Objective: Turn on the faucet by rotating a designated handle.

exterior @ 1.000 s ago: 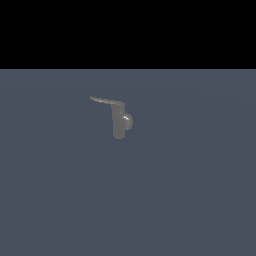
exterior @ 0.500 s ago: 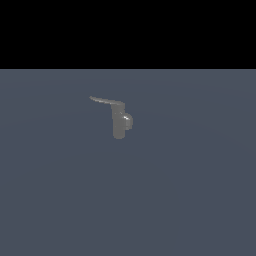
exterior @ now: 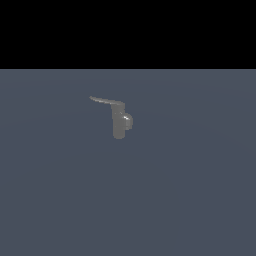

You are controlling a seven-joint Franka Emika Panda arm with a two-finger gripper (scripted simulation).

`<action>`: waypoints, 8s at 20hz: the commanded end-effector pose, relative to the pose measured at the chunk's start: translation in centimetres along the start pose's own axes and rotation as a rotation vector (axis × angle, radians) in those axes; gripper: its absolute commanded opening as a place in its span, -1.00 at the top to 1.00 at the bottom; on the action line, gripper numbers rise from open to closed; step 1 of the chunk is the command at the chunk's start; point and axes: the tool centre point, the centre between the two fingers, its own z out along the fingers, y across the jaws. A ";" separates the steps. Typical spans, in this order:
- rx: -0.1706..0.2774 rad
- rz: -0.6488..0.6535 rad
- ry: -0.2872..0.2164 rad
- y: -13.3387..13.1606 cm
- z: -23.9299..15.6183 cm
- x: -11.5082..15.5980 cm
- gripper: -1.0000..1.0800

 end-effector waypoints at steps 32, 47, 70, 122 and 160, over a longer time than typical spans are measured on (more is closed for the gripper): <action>0.060 0.777 -0.054 -7.9 11.2 24.2 1.00; -0.002 1.138 -0.001 -12.5 22.5 32.8 1.00; -0.040 1.329 0.072 -15.6 30.5 36.3 1.00; -0.039 1.330 0.073 -10.7 30.5 24.9 1.00; -0.036 1.313 0.069 0.5 29.6 27.9 1.00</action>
